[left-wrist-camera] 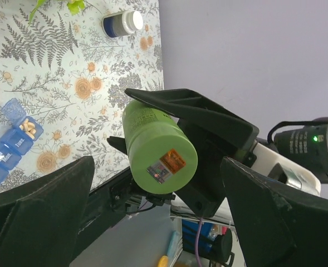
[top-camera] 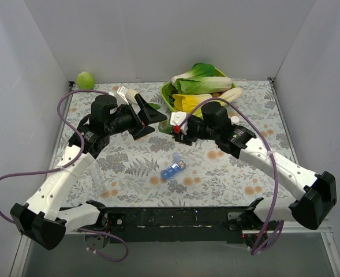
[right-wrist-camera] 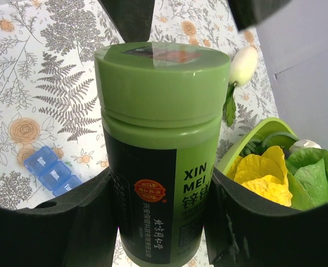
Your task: Sort the pills into containers
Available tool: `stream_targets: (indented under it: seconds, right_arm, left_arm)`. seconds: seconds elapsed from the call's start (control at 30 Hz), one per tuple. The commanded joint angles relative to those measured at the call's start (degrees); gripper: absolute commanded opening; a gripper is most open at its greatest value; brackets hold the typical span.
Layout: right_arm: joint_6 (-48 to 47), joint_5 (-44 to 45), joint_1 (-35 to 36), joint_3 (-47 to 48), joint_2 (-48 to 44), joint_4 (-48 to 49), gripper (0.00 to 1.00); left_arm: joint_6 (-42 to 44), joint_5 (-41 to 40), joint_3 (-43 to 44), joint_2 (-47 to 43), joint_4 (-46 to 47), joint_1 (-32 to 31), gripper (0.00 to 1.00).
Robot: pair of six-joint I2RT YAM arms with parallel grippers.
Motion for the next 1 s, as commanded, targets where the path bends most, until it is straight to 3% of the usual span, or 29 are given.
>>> stream_targets:
  seconds: [0.0, 0.17, 0.27, 0.53, 0.6, 0.67, 0.7, 0.8, 0.93, 0.97]
  right_arm:
    - [-1.3, 2.7, 0.6, 0.6, -2.5, 3.5, 0.01]
    - [-0.5, 2.2, 0.6, 0.6, -2.0, 2.7, 0.01]
    - [0.1, 1.8, 0.6, 1.2, -1.4, 2.3, 0.01]
    - [0.7, 1.4, 0.6, 2.0, 0.0, 1.1, 0.01]
    - [0.8, 1.3, 0.6, 2.0, 0.1, 0.8, 0.01]
    - [1.0, 0.7, 0.6, 2.0, 0.1, 0.5, 0.01]
    - [1.1, 0.4, 0.6, 2.1, 0.1, 0.2, 0.01]
    - [2.1, -2.3, 0.3, 2.3, 0.1, -0.9, 0.01]
    - [10.1, -17.7, -3.4, 4.1, 1.9, -4.0, 0.01]
    - [14.2, -26.7, -4.2, 4.3, 2.5, -4.2, 0.01]
  left_arm:
    - [-1.8, -0.2, 2.4, 0.7, 0.3, 0.1, 0.97]
    - [-1.2, 2.4, 1.8, 1.9, 0.8, -0.1, 0.88]
    - [0.1, 3.1, 2.0, 3.0, 0.8, -0.6, 0.78]
    - [4.0, 5.2, 2.6, 4.6, 0.7, -2.1, 0.72]
    - [5.9, 5.5, 2.7, 4.9, 0.1, -2.2, 0.59]
    - [8.0, 5.5, 3.3, 5.6, -1.9, -2.2, 0.51]
    - [9.3, 5.3, 3.6, 5.8, -2.9, -2.3, 0.39]
    - [17.2, 5.2, 5.0, 6.5, -6.0, -2.3, 0.14]
    - [34.4, 15.3, 3.5, 4.2, -3.6, -2.3, 0.09]
    - [43.3, 22.3, 2.3, 1.7, -0.6, -2.3, 0.09]
